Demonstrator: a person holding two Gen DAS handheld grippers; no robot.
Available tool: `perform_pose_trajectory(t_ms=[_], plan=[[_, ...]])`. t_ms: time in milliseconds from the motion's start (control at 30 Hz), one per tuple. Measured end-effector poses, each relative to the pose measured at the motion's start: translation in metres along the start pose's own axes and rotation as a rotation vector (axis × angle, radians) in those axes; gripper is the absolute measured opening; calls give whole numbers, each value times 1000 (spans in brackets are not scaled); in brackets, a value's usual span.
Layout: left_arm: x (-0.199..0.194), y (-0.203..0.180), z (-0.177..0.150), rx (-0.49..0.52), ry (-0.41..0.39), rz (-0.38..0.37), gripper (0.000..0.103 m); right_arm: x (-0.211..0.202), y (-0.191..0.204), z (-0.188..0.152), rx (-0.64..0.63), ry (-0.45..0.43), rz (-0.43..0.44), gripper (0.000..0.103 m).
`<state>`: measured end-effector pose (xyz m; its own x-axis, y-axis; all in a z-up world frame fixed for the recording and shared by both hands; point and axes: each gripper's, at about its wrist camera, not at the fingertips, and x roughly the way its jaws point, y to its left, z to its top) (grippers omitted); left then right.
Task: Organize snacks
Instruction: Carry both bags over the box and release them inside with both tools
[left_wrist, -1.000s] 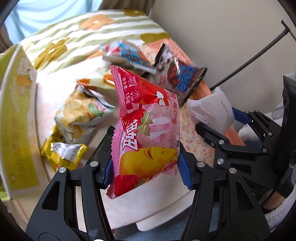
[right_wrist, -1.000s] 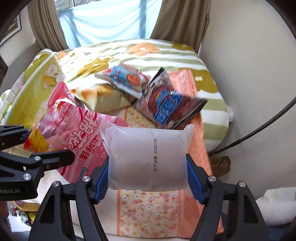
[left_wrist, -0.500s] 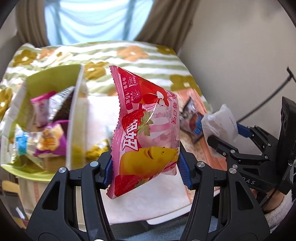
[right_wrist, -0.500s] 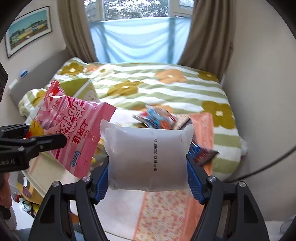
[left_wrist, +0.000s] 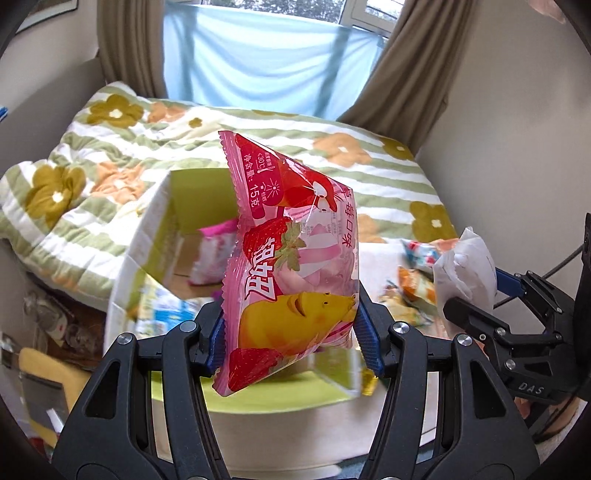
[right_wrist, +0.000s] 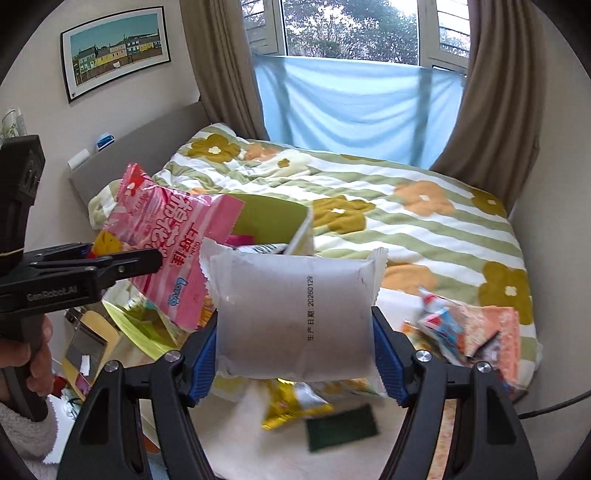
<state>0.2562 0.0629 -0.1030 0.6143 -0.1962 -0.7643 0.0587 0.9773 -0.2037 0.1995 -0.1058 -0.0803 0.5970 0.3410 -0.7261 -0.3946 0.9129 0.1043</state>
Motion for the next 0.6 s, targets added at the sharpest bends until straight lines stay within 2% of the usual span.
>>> perform_pose_trajectory(t_ms=[233, 467, 533, 600], plan=[[31, 77, 25, 34, 80, 3, 54, 53, 53, 25, 46, 45, 8, 69], [72, 112, 37, 95, 184, -30, 55, 84, 78, 25, 119, 112, -43, 69], [82, 114, 37, 115, 202, -18, 66, 89, 81, 23, 140, 132, -56, 69], [90, 117, 36, 138, 210, -4, 96, 93, 85, 20, 154, 146, -70, 69]])
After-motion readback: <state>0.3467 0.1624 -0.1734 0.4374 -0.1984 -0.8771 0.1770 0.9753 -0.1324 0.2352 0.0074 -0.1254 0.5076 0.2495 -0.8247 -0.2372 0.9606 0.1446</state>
